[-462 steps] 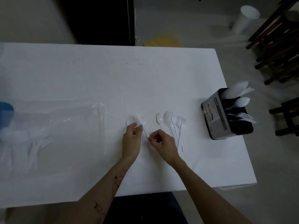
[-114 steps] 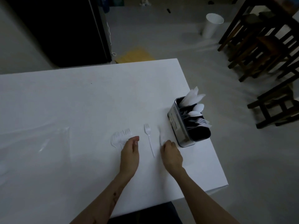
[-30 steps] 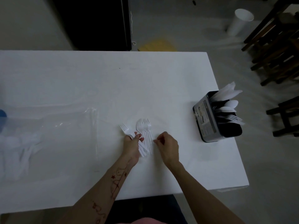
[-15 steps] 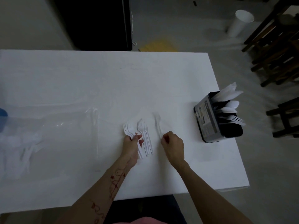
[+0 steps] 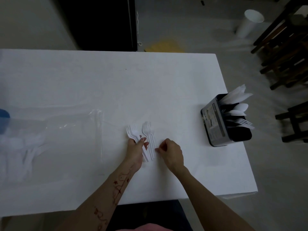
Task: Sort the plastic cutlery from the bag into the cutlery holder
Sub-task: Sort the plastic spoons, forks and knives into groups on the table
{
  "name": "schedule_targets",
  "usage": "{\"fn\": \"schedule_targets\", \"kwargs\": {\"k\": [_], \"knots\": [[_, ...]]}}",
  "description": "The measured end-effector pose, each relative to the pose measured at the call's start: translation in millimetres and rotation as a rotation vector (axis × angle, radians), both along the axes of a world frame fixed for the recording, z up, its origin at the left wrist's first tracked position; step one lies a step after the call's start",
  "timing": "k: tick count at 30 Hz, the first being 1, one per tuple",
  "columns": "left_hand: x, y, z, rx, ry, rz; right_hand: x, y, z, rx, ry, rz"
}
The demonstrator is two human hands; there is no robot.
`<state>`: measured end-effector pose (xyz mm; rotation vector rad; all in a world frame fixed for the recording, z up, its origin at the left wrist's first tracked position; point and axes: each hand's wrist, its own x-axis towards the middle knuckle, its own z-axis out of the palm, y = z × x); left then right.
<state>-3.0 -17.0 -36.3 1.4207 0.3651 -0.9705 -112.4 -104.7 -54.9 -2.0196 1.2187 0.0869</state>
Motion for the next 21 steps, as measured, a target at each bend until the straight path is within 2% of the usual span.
{"fn": "schedule_targets", "kwargs": {"k": [4, 13, 16, 19, 21], "knots": [[-1.1, 0.9, -1.5, 0.011, 0.015, 0.023, 0.6, -2.1, 4.3, -0.035, 0.101, 0.002], [-1.7, -1.1, -6.4, 0.040, 0.089, 0.065, 0.8, 0.9, 10.5, -0.144, 0.144, 0.033], [-1.5, -0.5, -6.4, 0.002, 0.089, 0.044, -0.9, 3.2, 13.2, -0.162, 0.030, -0.056], [-2.1, -0.4, -3.7, -0.064, 0.117, 0.055, -1.9, 4.5, 16.9, 0.112, -0.284, -0.167], [-2.2, -0.9, -0.5, -0.101, 0.148, 0.057, -1.3, 6.7, 21.4, 0.314, -0.346, -0.030]]}}
